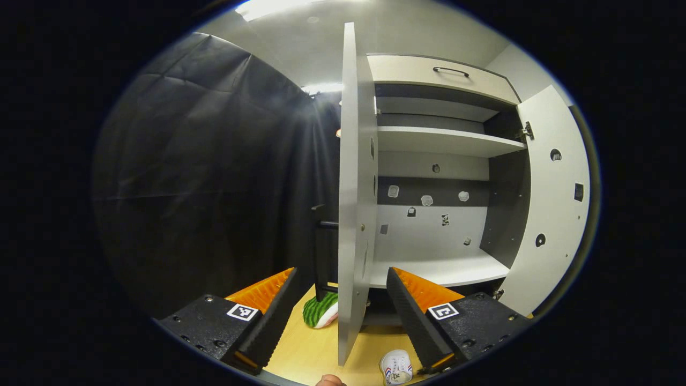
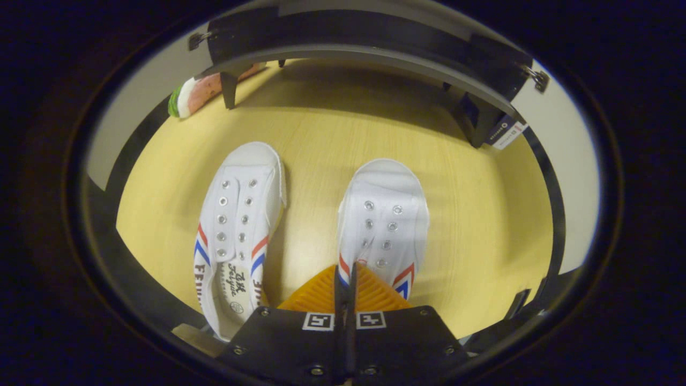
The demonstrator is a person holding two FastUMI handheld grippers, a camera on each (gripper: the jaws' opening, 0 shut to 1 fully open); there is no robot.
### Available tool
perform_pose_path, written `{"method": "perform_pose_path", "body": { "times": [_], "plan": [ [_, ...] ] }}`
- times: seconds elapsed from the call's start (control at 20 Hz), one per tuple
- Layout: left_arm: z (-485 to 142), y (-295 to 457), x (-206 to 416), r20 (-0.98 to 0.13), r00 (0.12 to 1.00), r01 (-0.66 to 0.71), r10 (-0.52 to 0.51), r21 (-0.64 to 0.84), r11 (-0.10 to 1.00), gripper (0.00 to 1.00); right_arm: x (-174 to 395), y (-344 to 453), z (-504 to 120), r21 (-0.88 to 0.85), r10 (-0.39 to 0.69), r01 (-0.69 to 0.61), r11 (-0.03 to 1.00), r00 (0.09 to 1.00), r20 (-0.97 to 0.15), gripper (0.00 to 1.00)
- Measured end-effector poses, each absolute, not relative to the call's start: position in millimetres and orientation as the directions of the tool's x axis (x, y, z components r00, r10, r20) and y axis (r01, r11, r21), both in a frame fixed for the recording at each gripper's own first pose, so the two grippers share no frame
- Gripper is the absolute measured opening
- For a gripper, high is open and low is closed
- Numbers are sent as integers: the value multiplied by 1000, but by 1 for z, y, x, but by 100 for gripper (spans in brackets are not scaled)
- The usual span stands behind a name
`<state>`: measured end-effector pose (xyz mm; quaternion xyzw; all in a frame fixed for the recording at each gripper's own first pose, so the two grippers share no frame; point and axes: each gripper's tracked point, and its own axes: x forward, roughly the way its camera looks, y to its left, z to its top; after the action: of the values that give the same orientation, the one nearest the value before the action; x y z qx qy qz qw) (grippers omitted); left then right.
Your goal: Grab one shoe with the right hand and put it into the shoe cabinet, grab the other shoe with the left hand and put it into the shoe cabinet; then close the right door with the right hand and the left door with the left hand.
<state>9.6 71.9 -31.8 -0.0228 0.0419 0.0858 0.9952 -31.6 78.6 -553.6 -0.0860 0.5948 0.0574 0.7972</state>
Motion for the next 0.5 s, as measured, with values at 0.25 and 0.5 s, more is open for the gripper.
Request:
{"method": "perform_pose_path", "body": {
  "times": [0.25,0.5],
  "plan": [
    [-34,69,8,-92,985,-152,148,-40,988,99,-31,70,-533,9,42,-99,995,332,-942,1],
    [-29,64,4,-82,990,-119,116,-27,993,99,-20,67,-477,86,104,-63,994,403,-909,0]
  ]
}}
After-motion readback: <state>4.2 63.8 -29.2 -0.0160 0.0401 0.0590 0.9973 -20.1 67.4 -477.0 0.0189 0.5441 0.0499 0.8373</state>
